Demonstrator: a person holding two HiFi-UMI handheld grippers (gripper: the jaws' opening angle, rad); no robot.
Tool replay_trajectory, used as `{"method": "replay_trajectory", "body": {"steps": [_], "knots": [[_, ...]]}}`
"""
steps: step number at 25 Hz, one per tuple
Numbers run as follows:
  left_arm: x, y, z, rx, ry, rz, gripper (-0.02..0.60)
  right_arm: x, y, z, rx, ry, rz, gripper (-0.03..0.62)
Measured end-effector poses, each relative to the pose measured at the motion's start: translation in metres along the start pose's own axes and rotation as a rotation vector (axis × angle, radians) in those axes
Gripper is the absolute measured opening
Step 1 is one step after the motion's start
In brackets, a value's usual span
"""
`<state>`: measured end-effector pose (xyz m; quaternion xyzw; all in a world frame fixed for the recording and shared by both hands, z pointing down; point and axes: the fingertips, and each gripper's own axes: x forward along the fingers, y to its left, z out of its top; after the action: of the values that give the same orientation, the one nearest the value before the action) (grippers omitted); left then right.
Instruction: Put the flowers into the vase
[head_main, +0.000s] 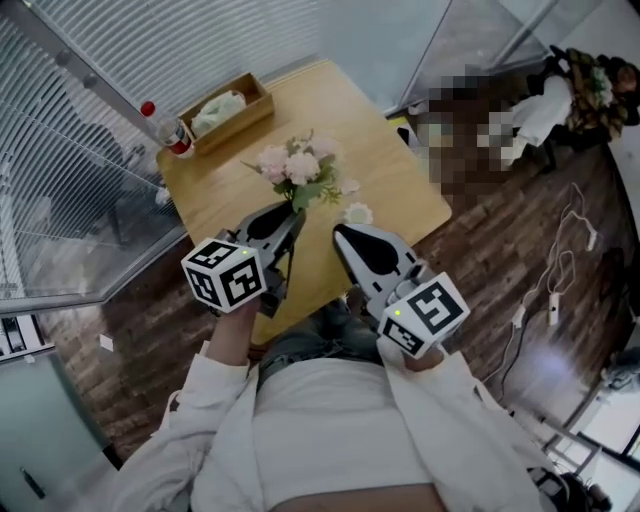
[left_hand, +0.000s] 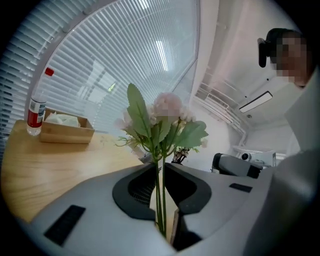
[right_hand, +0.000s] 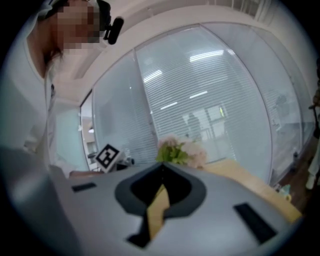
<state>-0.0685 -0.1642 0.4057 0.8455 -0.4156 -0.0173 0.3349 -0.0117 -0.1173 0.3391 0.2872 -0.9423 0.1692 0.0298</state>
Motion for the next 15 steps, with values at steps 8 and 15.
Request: {"method": "replay_trajectory", "body": {"steps": [8,15], "knots": [[-0.007,-0.041,0.055,0.042,-0.167,-0.103,0.055,-0.005,-0.012,0.043,-0.091,-0.09,-0.023,0.012],[0.008,-0.069,0.087,0.08,-0.209,-0.179,0.055,-0.005,-0.019,0.062,-0.152,-0.098,-0.013,0.012]]}}
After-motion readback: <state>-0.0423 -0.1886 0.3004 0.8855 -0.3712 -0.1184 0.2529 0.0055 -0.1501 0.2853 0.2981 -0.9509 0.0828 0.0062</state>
